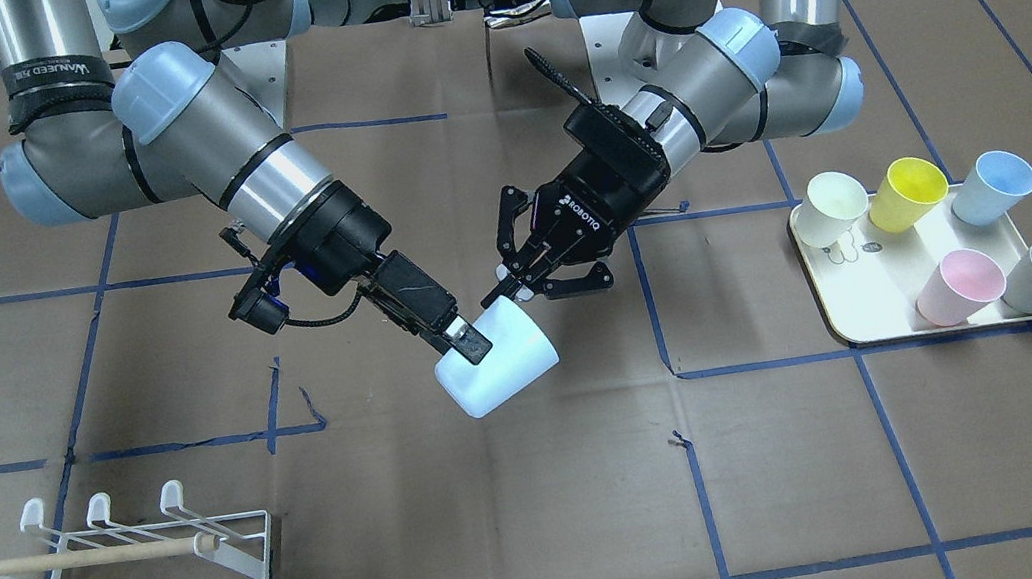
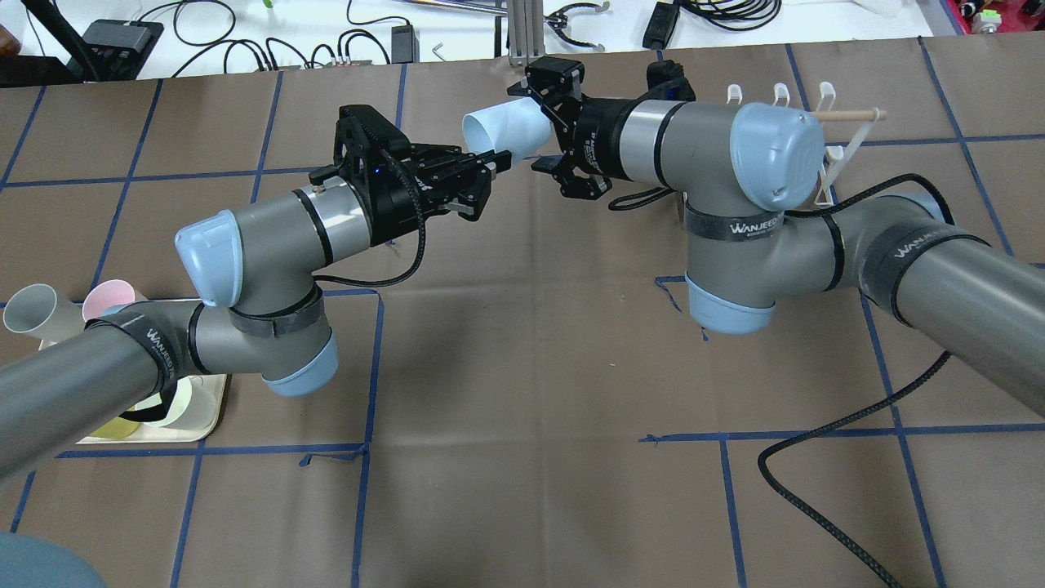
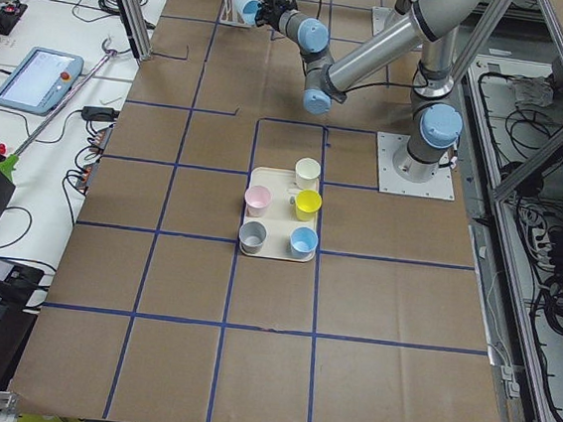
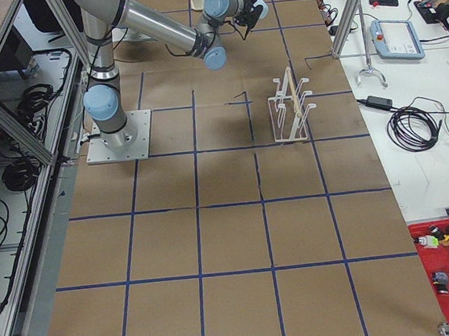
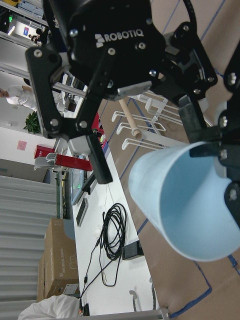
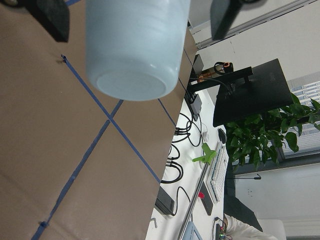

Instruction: Transfer IKEA cup to right arm and place on rack

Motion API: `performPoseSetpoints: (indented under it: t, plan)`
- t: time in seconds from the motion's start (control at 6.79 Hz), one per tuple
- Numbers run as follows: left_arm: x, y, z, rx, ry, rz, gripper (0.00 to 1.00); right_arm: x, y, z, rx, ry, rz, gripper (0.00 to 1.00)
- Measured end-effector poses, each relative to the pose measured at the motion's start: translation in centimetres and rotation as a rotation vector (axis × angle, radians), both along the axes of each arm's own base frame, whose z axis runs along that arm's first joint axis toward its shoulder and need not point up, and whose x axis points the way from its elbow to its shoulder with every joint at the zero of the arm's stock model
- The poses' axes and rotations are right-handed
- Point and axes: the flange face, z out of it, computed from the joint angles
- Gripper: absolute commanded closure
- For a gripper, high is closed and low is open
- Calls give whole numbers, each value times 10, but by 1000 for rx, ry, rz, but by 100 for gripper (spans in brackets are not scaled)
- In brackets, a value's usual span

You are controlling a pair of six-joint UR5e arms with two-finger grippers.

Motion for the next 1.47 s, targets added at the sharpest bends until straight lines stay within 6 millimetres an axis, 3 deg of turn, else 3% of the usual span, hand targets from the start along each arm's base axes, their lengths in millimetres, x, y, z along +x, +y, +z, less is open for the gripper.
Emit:
performPoseSetpoints:
  t: [0.88,1.32,1.47]
  plan:
    - [0,0,2,-5,-1,1,99,5,-13,-13,26,0,5,1]
    - [0,-1,2,-5,-1,2,99,6,-20,-6,9,0,3,1]
    - [0,-1,2,-5,-1,2,98,6,-21,-7,9,0,3,8]
